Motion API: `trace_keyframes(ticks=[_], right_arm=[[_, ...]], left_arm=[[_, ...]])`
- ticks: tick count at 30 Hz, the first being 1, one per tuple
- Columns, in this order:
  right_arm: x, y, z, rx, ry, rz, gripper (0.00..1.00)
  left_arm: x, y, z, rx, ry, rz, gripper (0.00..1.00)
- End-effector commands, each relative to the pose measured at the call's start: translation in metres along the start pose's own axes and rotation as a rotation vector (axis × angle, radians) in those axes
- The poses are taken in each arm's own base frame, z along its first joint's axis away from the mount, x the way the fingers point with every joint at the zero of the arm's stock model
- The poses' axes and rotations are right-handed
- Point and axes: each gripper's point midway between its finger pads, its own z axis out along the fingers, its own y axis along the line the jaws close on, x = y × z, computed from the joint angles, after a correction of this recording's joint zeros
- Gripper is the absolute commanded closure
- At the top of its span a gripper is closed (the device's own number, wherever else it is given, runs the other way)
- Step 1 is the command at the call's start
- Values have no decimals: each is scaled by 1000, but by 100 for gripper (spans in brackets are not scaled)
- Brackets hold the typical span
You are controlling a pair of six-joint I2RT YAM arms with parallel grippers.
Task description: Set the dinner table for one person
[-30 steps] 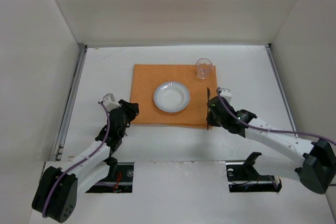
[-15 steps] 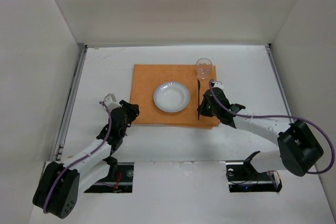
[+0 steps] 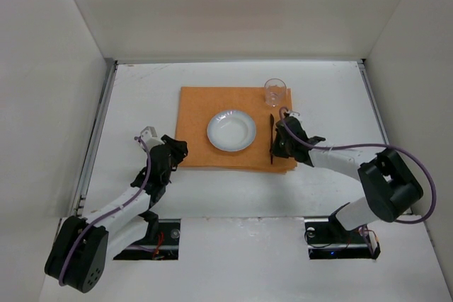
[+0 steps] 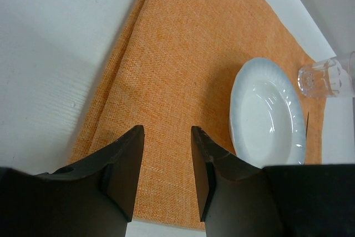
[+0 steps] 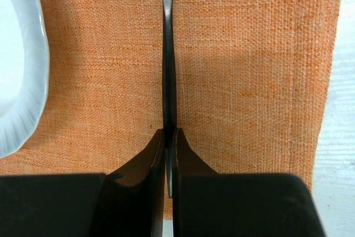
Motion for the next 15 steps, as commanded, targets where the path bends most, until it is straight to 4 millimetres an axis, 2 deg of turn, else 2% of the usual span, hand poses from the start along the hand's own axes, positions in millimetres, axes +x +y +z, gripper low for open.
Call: trace_keyframes(ticks=[1,8,12,15], right_arm=[[-23,15,2,-39,-47,-11,93],[-16,10,8,-20,-22,-39,85],[-31,13,-9,-33,-84,-31,58],[-46,23,-32,-84,-143,-38,48]], left_arm=[[-8,-6,3,18,-32,-1,63],[-12,-5,0,18,-52,-1,63],[-15,-3,1,2,-65,17,63],[-16,4,3,-40,-68,42,63]])
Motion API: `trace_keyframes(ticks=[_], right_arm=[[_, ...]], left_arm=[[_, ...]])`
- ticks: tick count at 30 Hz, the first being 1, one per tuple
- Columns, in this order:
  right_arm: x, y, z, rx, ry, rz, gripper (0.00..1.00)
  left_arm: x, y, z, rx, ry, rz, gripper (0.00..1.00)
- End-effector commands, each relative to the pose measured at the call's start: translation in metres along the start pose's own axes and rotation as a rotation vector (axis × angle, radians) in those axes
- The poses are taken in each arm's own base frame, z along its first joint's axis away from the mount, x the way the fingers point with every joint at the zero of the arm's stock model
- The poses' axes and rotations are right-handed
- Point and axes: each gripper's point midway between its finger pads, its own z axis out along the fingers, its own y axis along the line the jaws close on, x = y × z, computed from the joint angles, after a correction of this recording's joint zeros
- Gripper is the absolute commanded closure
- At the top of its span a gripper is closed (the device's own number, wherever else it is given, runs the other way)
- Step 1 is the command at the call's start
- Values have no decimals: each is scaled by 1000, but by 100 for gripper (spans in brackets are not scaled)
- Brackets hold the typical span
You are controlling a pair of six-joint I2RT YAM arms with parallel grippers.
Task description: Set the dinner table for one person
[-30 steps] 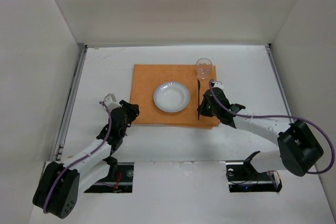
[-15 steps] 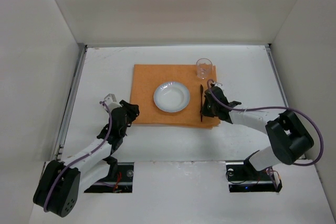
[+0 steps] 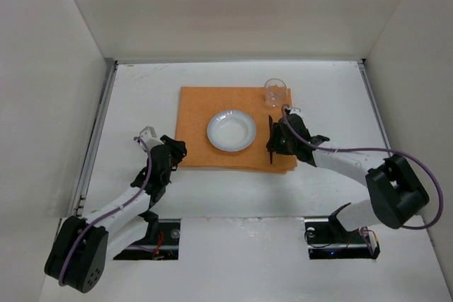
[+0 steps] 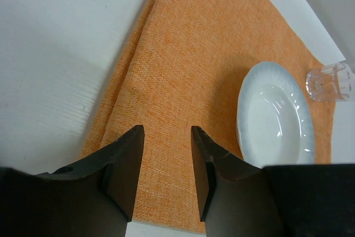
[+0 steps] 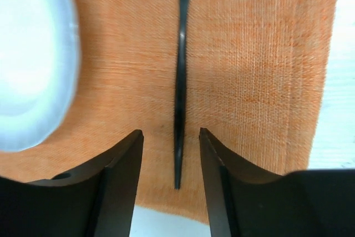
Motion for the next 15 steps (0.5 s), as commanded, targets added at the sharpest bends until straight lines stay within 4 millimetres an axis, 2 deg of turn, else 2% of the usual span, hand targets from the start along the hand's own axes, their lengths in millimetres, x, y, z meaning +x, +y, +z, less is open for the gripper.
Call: trace_keyframes(ticks=[1,4,7,9,11,13,15], right_arm=[[-40,17,-32,-69,-138,-8,46],[-57,23,-57,-103,-211,2,41],[-79,27,-79,-136,-317,36,42],[-91,29,-89,-160,-384,60,54],[-103,37,-104,-220,-455,87,76],[-111,46,-115,-274,-500,90,90],[-117,52,-124,-306,-534,92,92]], left_arm=[[-13,-1,2,-29,-48,30,62],[-17,4,2,-79,-56,51,61],[-23,7,-2,-134,-63,84,60],[-29,9,-7,-167,-61,102,60],[-32,13,-16,-204,-39,124,62],[-33,23,-25,-250,-17,144,64],[-34,39,-34,-316,-1,171,64]])
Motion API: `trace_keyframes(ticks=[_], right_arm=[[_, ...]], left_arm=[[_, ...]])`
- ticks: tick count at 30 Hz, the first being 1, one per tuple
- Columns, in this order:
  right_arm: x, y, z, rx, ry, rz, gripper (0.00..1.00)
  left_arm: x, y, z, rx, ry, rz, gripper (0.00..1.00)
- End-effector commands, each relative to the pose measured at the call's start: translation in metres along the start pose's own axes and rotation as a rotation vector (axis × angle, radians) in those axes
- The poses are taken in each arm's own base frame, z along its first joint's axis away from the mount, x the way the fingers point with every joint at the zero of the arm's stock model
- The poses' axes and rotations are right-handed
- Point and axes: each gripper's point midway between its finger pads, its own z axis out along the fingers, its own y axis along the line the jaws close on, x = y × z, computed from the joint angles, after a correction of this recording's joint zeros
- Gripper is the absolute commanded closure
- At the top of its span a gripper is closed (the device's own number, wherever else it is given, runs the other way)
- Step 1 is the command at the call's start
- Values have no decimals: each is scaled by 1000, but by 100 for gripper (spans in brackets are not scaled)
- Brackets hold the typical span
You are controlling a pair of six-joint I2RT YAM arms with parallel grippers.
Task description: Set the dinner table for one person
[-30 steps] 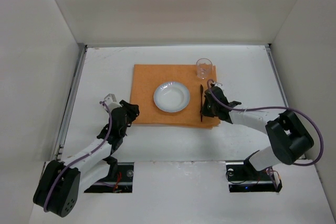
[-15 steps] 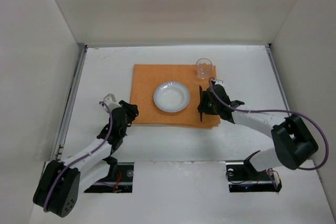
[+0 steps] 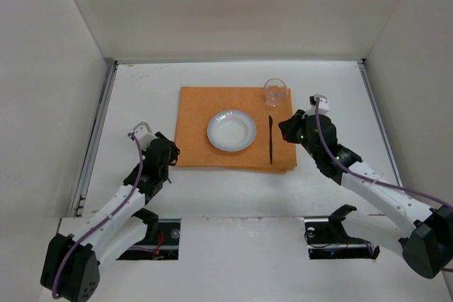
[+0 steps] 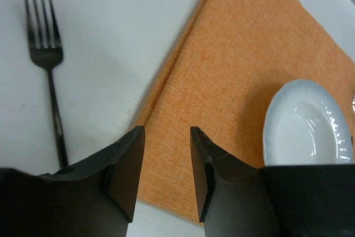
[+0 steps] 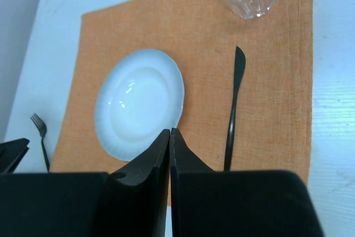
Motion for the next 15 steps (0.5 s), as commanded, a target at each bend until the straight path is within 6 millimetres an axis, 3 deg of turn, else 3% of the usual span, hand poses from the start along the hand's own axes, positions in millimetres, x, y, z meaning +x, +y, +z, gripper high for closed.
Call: trace_keyframes(ticks=[1,4,9,15], right_arm=[[-28,24,-6,-94,-125,25,92],[-22,31,-6,-130,-137,33,87],[9,24,8,-144,-101,61,67],[37,33,18,-182,-23,51,65]], left_arm=[[-2,39,-14,-166,33,86,64],[1,57,-21,-244,63,128,65],[2,78,-24,-337,72,147,66],[5,89,-10,-405,90,159,68]])
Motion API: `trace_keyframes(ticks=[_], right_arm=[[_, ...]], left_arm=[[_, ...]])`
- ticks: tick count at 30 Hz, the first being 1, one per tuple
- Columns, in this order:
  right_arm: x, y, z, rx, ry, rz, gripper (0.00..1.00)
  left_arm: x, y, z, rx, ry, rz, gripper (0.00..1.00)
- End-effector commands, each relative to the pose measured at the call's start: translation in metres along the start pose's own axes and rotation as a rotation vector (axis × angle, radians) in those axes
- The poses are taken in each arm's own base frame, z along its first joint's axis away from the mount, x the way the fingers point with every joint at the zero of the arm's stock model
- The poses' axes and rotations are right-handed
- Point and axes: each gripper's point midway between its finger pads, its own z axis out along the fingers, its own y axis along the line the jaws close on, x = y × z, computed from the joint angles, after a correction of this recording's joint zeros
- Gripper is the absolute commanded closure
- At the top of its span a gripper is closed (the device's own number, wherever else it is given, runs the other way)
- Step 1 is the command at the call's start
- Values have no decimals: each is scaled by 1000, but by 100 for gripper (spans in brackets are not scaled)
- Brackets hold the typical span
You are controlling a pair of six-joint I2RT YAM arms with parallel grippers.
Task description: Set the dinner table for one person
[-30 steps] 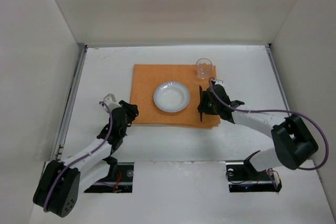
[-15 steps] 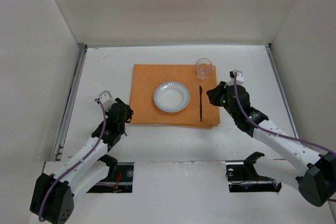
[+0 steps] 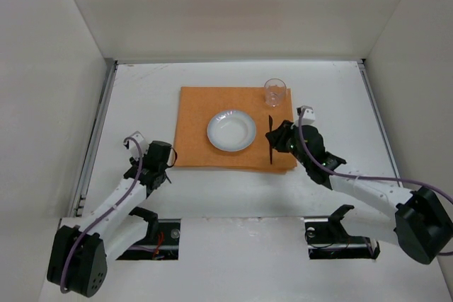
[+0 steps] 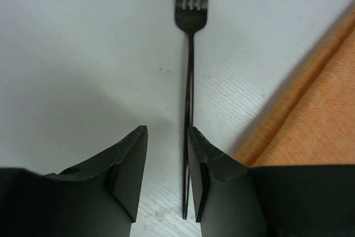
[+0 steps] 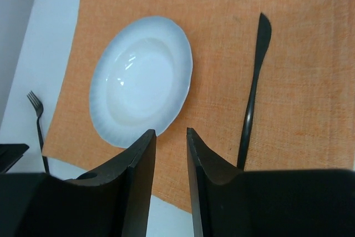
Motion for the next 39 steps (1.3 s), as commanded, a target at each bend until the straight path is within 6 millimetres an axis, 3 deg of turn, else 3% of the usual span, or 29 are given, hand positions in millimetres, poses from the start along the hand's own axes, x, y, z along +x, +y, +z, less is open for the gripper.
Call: trace_keyframes(ticks=[1,13,22,28,32,37,39], right_arm=[[-13,32,1,-116,-56,32,65],[7,45,10,-136,-1,22,64],[8,40,10,-124,0,23,63],[-2,27,7,-96,-32,36,62],[-6,15,9,-66,-42,48,61],[-9,13,6,-65,-53,62,52],[-8,11,8,-59,-52,61,50]], left_arm=[[-13,-5,4,-23,-15,3,68],[-6,-27,23,32,14,36,69],[8,-19,33,-3,66,48,80],[10,-20,37,16,90,17,93],[-12,-33,20,87,24,12,97],[-60,-50,-20,155,-97,64,97],[-74,-67,-38,212,-122,94,96]])
